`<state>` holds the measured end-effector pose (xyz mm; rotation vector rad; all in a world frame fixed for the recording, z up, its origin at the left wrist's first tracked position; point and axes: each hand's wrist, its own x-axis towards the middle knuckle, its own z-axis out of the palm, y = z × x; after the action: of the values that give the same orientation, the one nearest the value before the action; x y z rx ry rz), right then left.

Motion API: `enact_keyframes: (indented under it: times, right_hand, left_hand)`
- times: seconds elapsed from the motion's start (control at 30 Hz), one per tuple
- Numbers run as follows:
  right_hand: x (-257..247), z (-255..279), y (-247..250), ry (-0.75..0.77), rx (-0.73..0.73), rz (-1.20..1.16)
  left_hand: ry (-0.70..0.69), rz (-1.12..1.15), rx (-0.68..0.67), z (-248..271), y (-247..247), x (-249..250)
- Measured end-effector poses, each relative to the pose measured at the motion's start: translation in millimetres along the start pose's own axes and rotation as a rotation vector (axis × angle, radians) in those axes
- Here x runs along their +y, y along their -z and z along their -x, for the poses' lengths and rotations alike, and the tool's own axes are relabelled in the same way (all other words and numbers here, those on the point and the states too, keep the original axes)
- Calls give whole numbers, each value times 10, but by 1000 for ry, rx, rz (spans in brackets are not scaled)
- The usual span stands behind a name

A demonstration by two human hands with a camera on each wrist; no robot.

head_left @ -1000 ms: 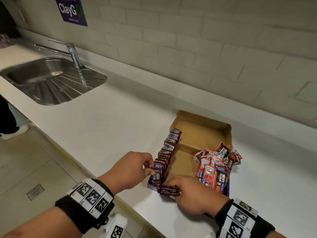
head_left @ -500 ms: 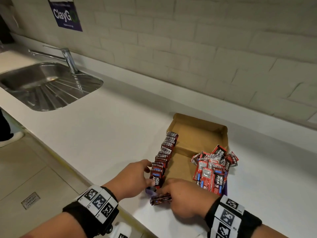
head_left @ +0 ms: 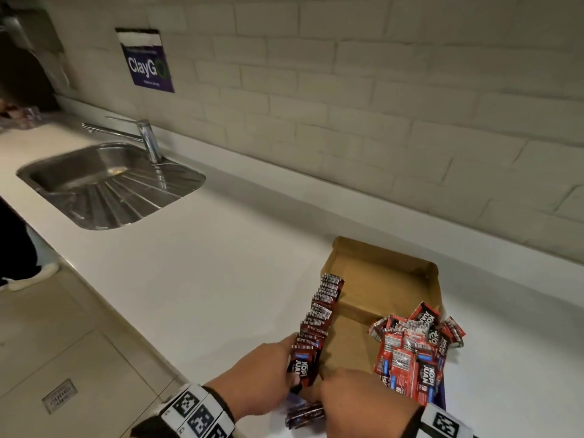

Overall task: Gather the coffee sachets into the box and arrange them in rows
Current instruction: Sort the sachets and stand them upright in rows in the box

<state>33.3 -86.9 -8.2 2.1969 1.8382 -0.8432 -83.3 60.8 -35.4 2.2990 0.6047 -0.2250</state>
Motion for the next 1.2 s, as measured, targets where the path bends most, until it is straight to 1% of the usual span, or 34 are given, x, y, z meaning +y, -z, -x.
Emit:
enact_keyframes:
  times: [0.13,0.2,0.27,0.37,0.47,0.53,0.63,0.7,0.73,0.83,0.97,1.13,1.2]
  right_hand:
    - [-7,-105,37,-39,-39,-27]
    - [-9,-174,70,-15,-88,-41]
    - [-20,-217,94,-3,-101,28]
    - [-55,-268,108,-65,-128,123]
    - [-115,-290,150,-117,-145,131]
    - [-122,-257,137,-114,-109,129]
    - [-116,-212,120,-94,-76,105]
    - [-103,-251,135,-168,-93,28]
    - [-111,-267,163,-173,-91,18]
    - [-101,-304,189,-153,-100,0]
    - [-24,-330,156,-124,-61,-8]
    - [167,-95,188,-156,-54,-150]
    - [276,49,193,-156,-25,-202]
  left_hand:
    - [-12,0,-23,18,-5,46]
    - [-24,15,-36,29,-4,82]
    - [-34,29,-39,28,9,116]
    - [-32,42,-32,30,10,140]
    - [-19,51,-37,39,2,118]
    - [-11,53,-37,38,7,90]
    - [10,51,-47,38,14,78]
    - [19,49,-55,45,27,80]
    - [18,52,-59,45,37,80]
    - [18,72,-73,47,63,71]
    - [48,59,-105,32,87,54]
    - [99,73,-103,75,120,-92]
    - [119,104,-58,145,148,-196]
